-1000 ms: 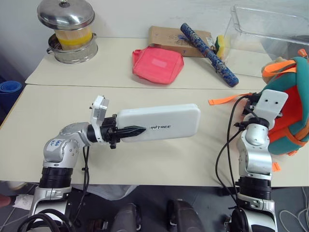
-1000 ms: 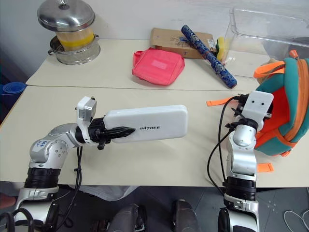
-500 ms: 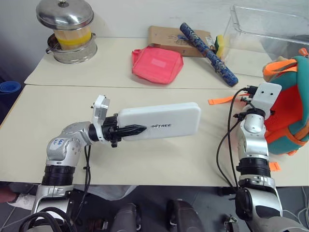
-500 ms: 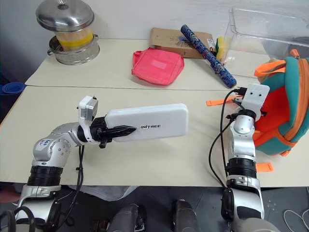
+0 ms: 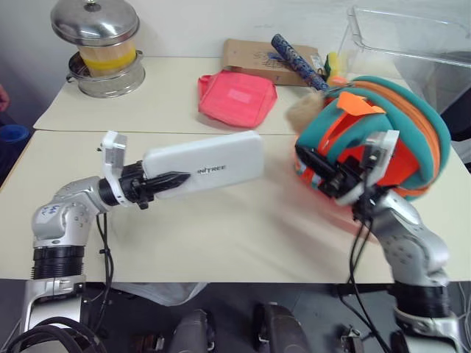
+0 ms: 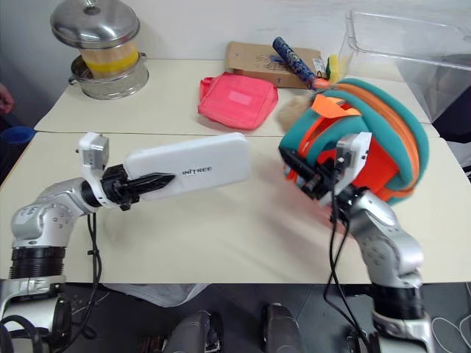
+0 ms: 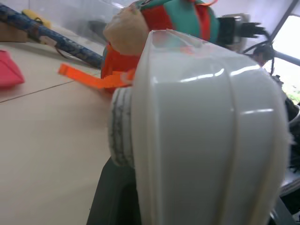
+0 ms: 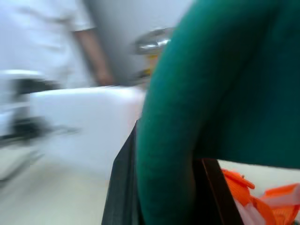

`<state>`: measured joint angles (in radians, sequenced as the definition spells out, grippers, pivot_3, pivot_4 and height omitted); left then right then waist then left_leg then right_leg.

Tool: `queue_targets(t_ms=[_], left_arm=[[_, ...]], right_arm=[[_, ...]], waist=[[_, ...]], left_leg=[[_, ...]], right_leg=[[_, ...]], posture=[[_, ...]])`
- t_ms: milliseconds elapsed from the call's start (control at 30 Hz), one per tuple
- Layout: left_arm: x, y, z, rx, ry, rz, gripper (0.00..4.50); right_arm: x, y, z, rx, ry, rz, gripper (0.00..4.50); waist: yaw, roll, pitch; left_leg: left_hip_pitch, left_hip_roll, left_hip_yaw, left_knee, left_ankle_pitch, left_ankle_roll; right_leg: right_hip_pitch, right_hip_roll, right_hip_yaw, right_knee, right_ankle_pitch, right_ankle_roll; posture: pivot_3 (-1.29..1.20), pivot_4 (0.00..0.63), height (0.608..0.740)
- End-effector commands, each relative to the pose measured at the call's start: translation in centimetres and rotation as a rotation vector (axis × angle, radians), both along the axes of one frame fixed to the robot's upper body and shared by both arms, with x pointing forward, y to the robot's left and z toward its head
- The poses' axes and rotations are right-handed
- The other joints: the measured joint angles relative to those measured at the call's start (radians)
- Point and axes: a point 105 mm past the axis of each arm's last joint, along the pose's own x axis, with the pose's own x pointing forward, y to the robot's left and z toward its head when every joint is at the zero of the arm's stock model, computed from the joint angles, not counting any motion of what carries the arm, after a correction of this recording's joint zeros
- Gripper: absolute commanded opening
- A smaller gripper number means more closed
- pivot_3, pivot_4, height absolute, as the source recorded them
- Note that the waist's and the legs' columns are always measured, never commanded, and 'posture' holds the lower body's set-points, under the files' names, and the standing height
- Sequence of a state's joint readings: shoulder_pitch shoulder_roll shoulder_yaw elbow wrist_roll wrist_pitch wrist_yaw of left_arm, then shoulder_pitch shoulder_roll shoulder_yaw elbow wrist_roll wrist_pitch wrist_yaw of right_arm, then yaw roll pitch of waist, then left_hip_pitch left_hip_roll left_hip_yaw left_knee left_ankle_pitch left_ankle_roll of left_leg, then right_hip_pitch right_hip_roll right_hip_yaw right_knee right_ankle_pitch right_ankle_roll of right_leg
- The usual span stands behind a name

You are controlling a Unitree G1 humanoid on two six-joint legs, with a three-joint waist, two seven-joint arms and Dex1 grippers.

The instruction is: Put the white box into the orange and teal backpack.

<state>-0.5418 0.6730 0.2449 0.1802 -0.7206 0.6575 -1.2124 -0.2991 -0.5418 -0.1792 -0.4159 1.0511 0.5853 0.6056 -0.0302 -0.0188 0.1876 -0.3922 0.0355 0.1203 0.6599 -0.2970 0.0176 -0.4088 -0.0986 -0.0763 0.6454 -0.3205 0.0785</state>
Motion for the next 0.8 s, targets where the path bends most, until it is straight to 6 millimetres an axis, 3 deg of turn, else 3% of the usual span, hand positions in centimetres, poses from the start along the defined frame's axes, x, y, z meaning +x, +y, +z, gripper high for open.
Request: queue_targets(t_ms=[33,133,200,433,600,700,800], left_arm=[[-1.4,1.0,3.1,-0.052,-0.063,-0.054,1.19],[-2.1,1.5,4.1,-0.076,-0.073,-0.064,1.19],[-2.4,1.8,4.7,-0.096,-0.086,-0.065,1.19],[-3.7,2.9,7.3,-0.202,-0.123,-0.058,1.19],[-1.8,4.0,9.1,-0.301,-0.174,0.029,1.19],[-0.5,4.1,7.7,-0.213,-0.165,0.084,1.19],[0.9,3.0,6.1,-0.122,-0.184,0.097,1.19]], right_arm=[[-5.7,1.4,1.1,-0.045,0.072,0.282,0.04],[-7.8,0.5,0.2,-0.144,0.173,0.339,0.04],[-8.1,-0.1,0.2,-0.156,0.203,0.336,0.04],[-7.4,-1.7,0.1,-0.176,0.235,0.267,0.04],[-7.0,-2.7,-0.6,-0.189,0.264,0.255,0.04],[-6.8,-3.0,-0.7,-0.189,0.264,0.253,0.04],[-6.6,-2.9,-0.9,-0.191,0.262,0.254,0.04]], waist=[[0.004,0.000,0.000],[0.010,0.000,0.000],[0.017,-0.002,0.001],[0.027,-0.004,0.002],[0.032,-0.005,0.002],[0.031,-0.005,0.002],[0.032,-0.006,0.002]], left_leg=[[0.000,0.000,0.000,0.000,0.000,0.000],[0.000,-0.002,-0.001,0.000,-0.002,0.001],[0.000,-0.004,-0.001,0.000,-0.003,0.003],[0.000,-0.004,-0.001,0.003,-0.004,0.004],[0.000,-0.004,-0.001,0.004,-0.003,0.004],[0.000,-0.005,-0.001,0.004,-0.003,0.005],[0.001,-0.005,0.000,0.004,-0.003,0.005]], right_leg=[[0.000,0.000,0.000,-0.001,0.000,0.000],[0.001,-0.003,-0.001,-0.004,0.000,0.000],[0.001,-0.005,-0.001,-0.004,0.000,0.000],[0.002,-0.005,-0.001,-0.003,0.000,0.001],[0.003,-0.005,-0.002,-0.003,0.001,0.001],[0.003,-0.005,-0.002,-0.003,0.001,0.002],[0.003,-0.005,-0.002,-0.003,0.001,0.002]], posture=[[0.00,0.150,0.740],[0.00,0.150,0.740],[0.00,0.150,0.740],[0.00,0.150,0.740],[0.00,0.150,0.740],[0.00,0.150,0.740],[0.00,0.150,0.740]])
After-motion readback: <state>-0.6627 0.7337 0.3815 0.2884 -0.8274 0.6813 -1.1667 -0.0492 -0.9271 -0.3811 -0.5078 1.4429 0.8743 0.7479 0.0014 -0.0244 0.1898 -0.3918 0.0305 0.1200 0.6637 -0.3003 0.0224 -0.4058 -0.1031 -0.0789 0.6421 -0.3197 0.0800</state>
